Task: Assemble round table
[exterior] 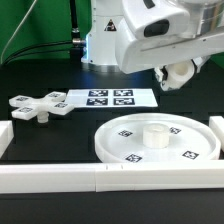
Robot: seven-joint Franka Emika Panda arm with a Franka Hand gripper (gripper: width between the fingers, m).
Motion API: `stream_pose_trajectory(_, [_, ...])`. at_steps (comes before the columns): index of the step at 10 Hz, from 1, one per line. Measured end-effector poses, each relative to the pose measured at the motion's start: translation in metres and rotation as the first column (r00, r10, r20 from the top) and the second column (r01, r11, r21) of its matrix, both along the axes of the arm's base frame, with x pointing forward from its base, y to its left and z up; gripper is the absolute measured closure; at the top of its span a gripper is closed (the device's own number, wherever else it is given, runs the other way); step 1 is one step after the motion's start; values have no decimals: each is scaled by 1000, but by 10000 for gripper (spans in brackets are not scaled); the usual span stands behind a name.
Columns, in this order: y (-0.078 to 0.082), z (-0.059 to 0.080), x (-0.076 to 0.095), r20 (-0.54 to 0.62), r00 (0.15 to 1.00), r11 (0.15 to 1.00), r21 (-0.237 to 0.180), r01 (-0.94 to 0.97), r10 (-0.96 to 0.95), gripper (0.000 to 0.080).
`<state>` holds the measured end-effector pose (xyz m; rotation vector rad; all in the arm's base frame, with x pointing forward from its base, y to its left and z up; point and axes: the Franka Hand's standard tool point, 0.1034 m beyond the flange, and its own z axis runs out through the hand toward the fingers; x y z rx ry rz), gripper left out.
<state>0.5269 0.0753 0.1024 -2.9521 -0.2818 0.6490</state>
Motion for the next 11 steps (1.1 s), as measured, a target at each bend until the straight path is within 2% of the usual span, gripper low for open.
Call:
stream_pose_trajectory(1, [-1,0,-2,36,999,1000,-1,3,-3,390])
stream_pose_trajectory(2, [-2,-1,8,134,991,1000,3,9,-9,390])
stream_pose_trajectory(4, [-11,14,23,260,966,1000,13,-12,8,390])
stream_pose_trajectory(5, [-18,21,36,372,928,1000,15,-24,16,390])
stream_pose_trajectory(6, [-21,18,34,422,907,1000,12,-19,12,390])
stream_pose_trajectory(9, [-28,15,42,601,799,1000,3,-27,20,390])
stream_pose_trajectory(11, [-40,15,48,718,694,999,-21,-38,42,390])
